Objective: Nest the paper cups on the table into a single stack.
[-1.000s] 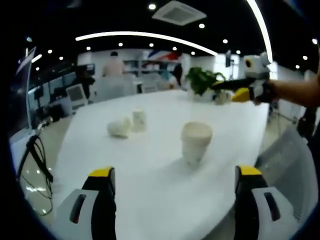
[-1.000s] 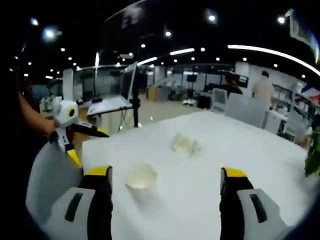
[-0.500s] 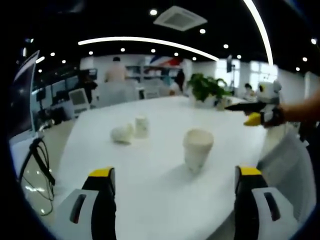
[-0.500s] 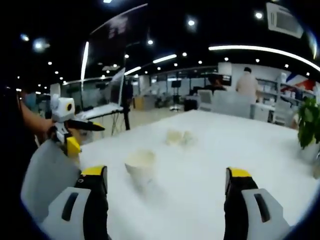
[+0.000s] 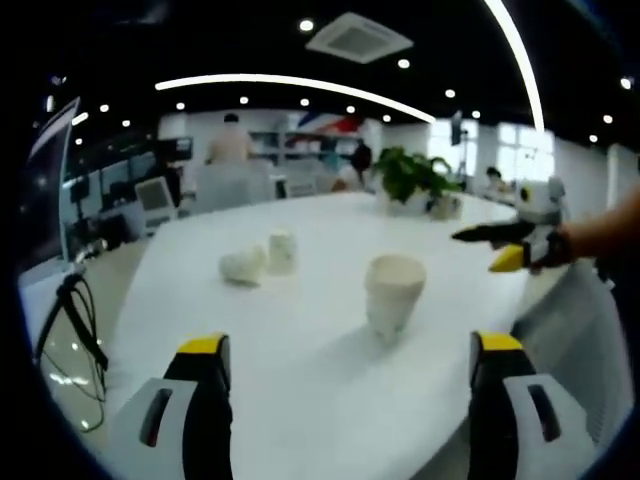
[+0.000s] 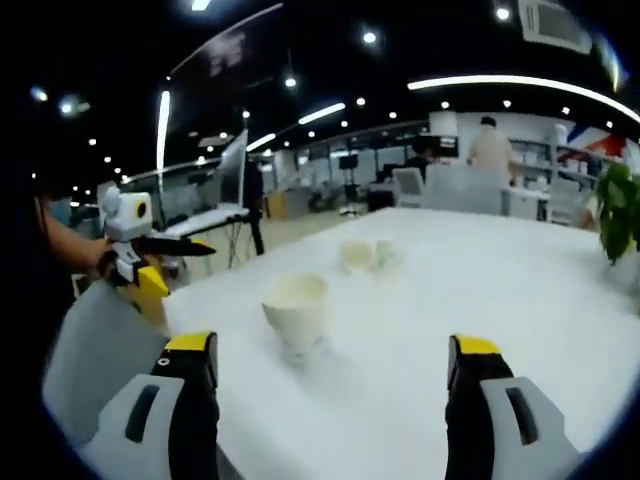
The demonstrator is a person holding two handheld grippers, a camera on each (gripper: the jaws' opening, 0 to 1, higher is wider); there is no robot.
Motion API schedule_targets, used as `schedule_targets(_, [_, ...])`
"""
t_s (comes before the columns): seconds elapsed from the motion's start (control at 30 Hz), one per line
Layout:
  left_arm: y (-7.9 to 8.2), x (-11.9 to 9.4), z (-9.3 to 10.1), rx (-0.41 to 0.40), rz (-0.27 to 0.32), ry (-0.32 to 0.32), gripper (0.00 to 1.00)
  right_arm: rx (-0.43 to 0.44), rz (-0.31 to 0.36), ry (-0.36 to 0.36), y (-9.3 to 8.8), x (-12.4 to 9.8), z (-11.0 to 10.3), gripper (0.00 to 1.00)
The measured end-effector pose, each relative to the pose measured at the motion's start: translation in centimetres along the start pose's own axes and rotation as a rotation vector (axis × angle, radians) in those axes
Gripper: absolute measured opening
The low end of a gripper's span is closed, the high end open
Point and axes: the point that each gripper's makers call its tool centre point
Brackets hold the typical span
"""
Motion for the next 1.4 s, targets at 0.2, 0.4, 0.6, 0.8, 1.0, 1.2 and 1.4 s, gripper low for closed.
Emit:
schedule_targets(0.2, [-0.1,0.0,0.0,0.000,-0.003,0.000,0.99,-0.014,0.003,-0.004,0.4,-0.3,-0.1,0.95])
schedule_targets(0.4, [-0.1,0.1,0.1,-0.009,-0.006,-0.008,0.99,-0.014,0.012,-0.015,0.3,-0.3,-0.1,0.96])
schedule_targets(0.6, [-0.2,0.2,0.3,-0.002,-0.010,-0.015,0.99,-0.037,-0.002,0.019,0.1,0.0,-1.2,0.97])
schedule_targets(0.8, [-0.4,0.3,0.6,0.004,-0.023,-0.027,0.99,-0.038,0.000,0.026,0.0,-0.1,-1.3,0.98])
schedule_targets(1.0, [-0.8,0.2,-0.9,0.091,-0.072,0.052,0.99,-0.022,-0.019,0.027,-0.5,0.1,-1.2,1.00])
schedule_targets(1.2, [-1.1,0.6,-1.0,0.086,-0.117,0.005,0.99,-0.016,-0.007,0.014,-0.3,-0.1,-0.9,1.00])
schedule_targets(1.4, [0.3,1.2,-2.2,0.174,-0.150,-0.041,0.99,-0.019,0.006,-0.002,-0.1,-0.3,-0.5,1.00])
Point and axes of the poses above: the point that each gripper's makers call its tool centre point, and the gripper's own axes: x roughly forward along the fingers, z roughly to its right, y roughly out of its top, and after that the axes turned 5 degrees about -x, right-handed
